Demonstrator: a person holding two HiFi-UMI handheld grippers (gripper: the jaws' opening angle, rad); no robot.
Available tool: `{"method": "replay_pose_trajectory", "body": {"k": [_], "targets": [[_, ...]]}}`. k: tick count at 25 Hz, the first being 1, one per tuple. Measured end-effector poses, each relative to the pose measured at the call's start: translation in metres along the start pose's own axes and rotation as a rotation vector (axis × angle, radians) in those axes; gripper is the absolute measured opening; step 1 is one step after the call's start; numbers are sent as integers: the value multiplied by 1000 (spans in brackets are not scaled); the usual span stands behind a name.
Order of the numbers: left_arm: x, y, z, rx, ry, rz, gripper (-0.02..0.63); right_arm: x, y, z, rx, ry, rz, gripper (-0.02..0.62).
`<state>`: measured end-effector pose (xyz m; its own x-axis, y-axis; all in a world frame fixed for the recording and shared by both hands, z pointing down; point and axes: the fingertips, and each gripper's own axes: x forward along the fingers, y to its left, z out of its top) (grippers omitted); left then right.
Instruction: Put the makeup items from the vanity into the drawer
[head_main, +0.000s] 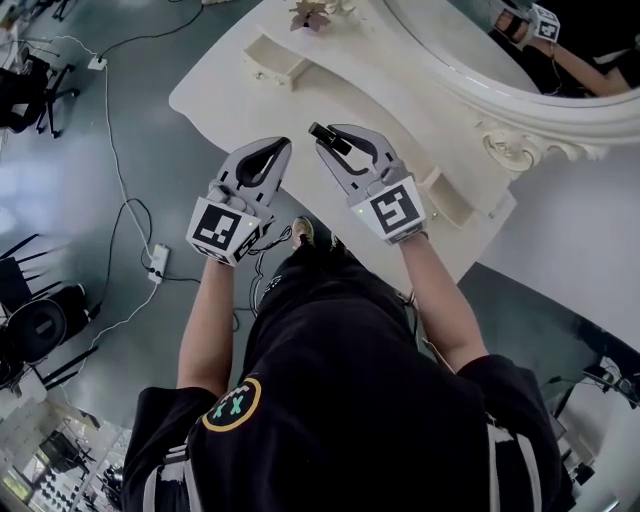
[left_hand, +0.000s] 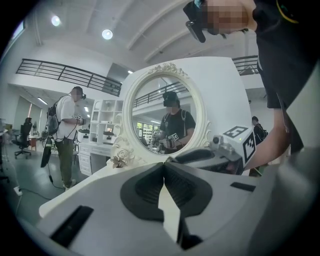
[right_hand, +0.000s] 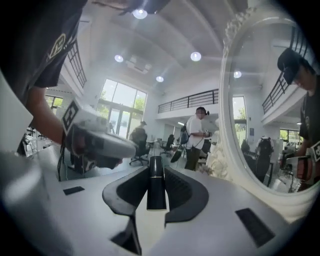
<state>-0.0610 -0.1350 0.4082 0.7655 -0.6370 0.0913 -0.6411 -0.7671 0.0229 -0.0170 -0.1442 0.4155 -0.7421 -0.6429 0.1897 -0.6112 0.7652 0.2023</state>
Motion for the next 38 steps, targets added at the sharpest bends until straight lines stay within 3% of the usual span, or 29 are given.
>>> {"method": "replay_pose_trajectory", "body": {"k": [2, 4, 19, 25, 32, 38], "targets": [[2, 1, 2, 1, -6, 2, 21, -7, -3, 33, -46, -86, 6, 120], [3, 1, 4, 3, -8, -4, 22, -11, -5, 46, -58, -109, 4, 120], [-3, 8, 7, 29, 14, 34, 21, -5, -6, 43, -57, -104, 14, 120], [-5, 57, 9, 35, -2, 20, 21, 30, -13, 43, -54, -82, -17, 120], [7, 137, 2, 40, -31, -101, 21, 107, -24, 39, -54, -10, -121, 120], [14, 182, 1, 19, -35, -168, 21, 154, -35, 37, -8, 46, -184, 120]]}}
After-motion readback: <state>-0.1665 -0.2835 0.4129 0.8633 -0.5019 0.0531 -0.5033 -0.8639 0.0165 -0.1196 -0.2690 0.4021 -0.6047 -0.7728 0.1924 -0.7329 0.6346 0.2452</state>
